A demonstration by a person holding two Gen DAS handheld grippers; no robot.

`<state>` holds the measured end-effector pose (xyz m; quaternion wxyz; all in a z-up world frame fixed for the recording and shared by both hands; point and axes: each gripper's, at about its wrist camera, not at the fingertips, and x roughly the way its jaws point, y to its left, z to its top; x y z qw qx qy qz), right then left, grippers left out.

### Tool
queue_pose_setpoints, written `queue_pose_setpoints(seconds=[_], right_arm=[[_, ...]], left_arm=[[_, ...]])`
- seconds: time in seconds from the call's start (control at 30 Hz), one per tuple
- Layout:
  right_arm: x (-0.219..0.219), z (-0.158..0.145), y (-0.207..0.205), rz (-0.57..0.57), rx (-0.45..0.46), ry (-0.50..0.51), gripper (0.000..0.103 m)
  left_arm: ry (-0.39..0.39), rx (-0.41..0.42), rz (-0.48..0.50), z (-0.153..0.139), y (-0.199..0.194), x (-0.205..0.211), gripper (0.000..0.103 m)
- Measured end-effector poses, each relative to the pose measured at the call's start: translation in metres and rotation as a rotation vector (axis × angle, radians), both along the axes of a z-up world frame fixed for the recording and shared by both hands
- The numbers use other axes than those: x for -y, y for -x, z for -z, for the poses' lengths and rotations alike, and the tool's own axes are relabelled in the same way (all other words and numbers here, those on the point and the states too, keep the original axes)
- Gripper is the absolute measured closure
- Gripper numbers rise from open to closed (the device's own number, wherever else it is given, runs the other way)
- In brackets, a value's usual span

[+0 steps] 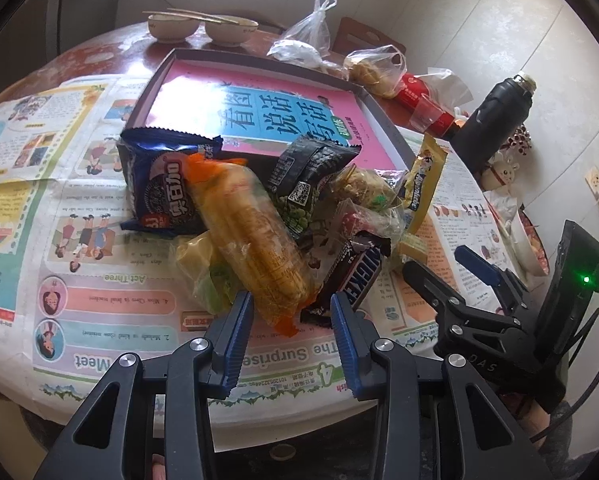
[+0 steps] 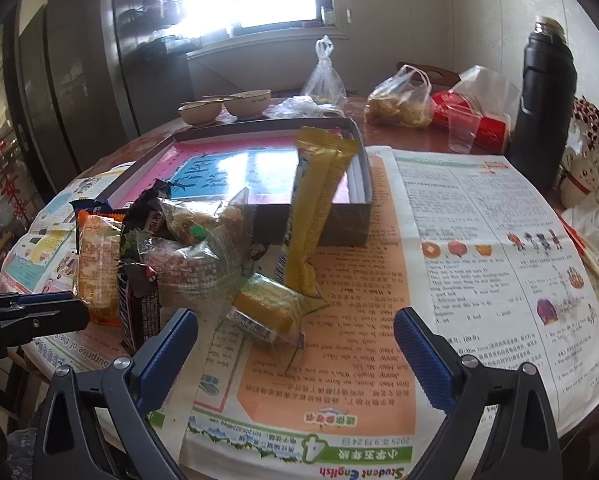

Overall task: Organize snacks
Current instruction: 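Grasp the orange-topped corn snack bag with the left gripper while the right grasps a cake packet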

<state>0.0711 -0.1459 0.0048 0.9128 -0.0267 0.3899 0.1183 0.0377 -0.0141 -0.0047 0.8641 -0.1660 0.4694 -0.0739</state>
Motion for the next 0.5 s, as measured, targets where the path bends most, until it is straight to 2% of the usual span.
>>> queue_pose_setpoints(seconds=[0.1, 0.27, 0.5], right_arm=[[-0.005, 0.002, -0.003, -0.028, 0.004, 0.003, 0.014], [-0.010, 0.011, -0.009, -0.076, -0.022, 0.005, 0.036], [-0.001, 0.010, -0.004, -0.098, -0.016, -0.036, 0.047]], left_arm=[[0.034, -0.028, -0.007, 0.004, -0.004, 0.000, 0.062], [0.063, -0.039, -0.036, 0.006, -0.011, -0.002, 0.061], [0.090, -0.042, -0.071, 0.007, -0.019, -0.004, 0.053]])
